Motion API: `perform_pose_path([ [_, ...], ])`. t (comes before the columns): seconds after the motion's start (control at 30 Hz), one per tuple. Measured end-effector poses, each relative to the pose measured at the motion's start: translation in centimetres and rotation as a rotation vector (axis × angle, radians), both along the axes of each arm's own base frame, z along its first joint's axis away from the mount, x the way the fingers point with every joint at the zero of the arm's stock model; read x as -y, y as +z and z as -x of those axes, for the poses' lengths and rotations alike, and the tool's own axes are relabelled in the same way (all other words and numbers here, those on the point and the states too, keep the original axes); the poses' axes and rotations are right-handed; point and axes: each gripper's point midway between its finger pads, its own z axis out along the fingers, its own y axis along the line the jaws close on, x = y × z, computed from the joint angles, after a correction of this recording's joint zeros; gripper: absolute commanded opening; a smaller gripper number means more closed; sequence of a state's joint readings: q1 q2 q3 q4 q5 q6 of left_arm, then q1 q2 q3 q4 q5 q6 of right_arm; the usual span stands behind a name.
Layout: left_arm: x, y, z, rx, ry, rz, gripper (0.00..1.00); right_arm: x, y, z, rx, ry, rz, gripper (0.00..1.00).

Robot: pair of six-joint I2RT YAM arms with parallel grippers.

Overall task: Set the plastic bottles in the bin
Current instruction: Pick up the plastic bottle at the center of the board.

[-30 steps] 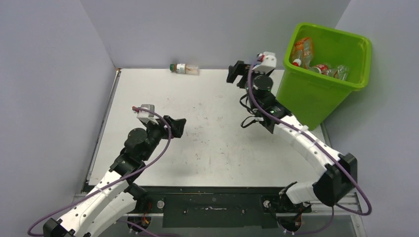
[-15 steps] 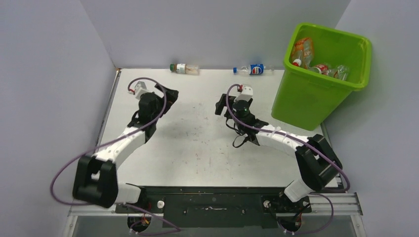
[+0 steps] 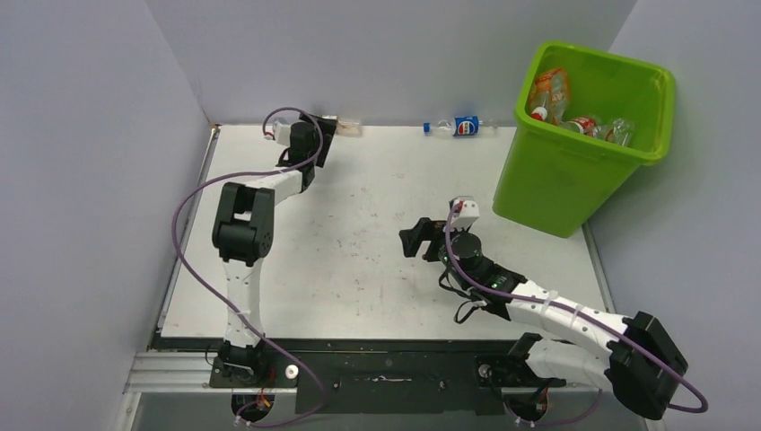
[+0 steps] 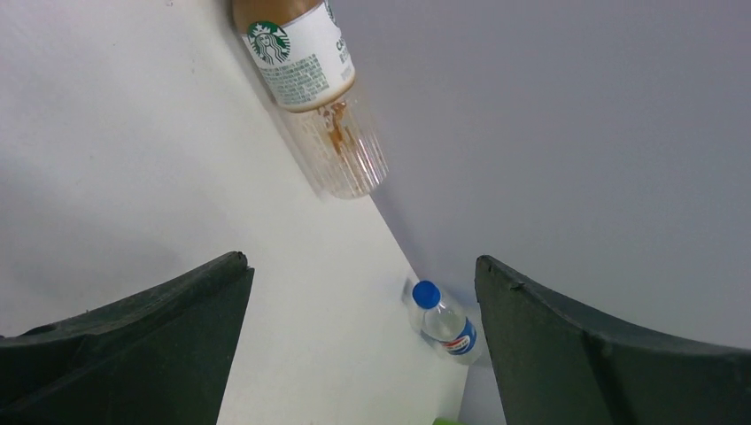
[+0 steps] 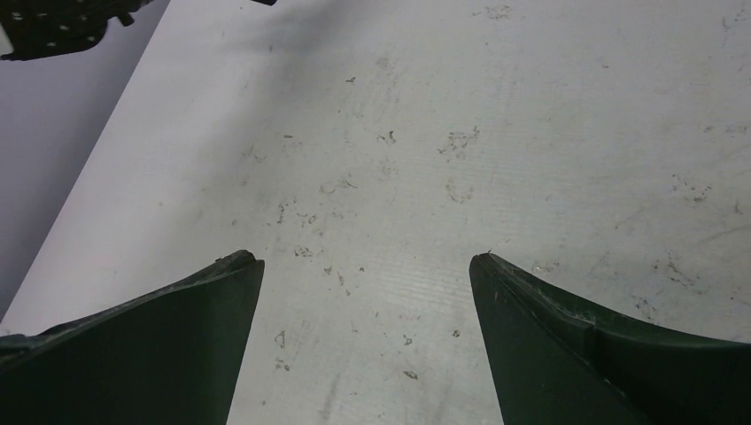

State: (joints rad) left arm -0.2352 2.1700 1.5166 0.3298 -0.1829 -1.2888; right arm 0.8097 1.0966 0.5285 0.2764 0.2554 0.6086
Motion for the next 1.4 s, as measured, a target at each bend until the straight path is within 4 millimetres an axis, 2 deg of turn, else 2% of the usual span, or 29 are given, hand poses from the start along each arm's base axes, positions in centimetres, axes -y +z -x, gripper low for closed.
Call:
perform_pose_path([
  [0.1,0.5,-2.7,-2.8,-0.013,0.018,0.042,0.96,0.7,0.3,0.8,0.007,0.005,0.003,0.90],
  [0.23,1.2,-7.2,-5.0,-0.059,0.029,0.072,0.96,1.4,0.5,1.1,0.022,0.009,0.040,0.90],
  [0.47,2.4,-6.0,-9.5,-0.008,0.041,0.105,0.98,2.1,1.1,1.1,0.041,0.001,0.078,0.90],
  [0.53,2.8,-6.3,-10.5,-0.005,0.042,0.106,1.00,2.3,1.6,1.0,0.055,-0.006,0.081,0.90],
  [0.67,3.5,-6.9,-12.0,0.016,0.058,0.131,0.93,2.7,2.5,0.9,0.081,-0.025,0.077,0.90],
  [0.77,4.0,-7.1,-12.3,0.029,0.078,0.150,0.89,3.0,2.7,0.8,0.089,-0.039,0.085,0.90],
  [1.03,5.2,-7.3,-13.2,0.088,0.126,0.216,0.69,3.8,2.5,0.5,0.095,-0.070,0.118,0.90],
  [1.4,4.2,-7.6,-13.7,0.117,0.203,0.274,0.65,4.3,2.3,0.2,0.100,-0.097,0.146,0.90],
])
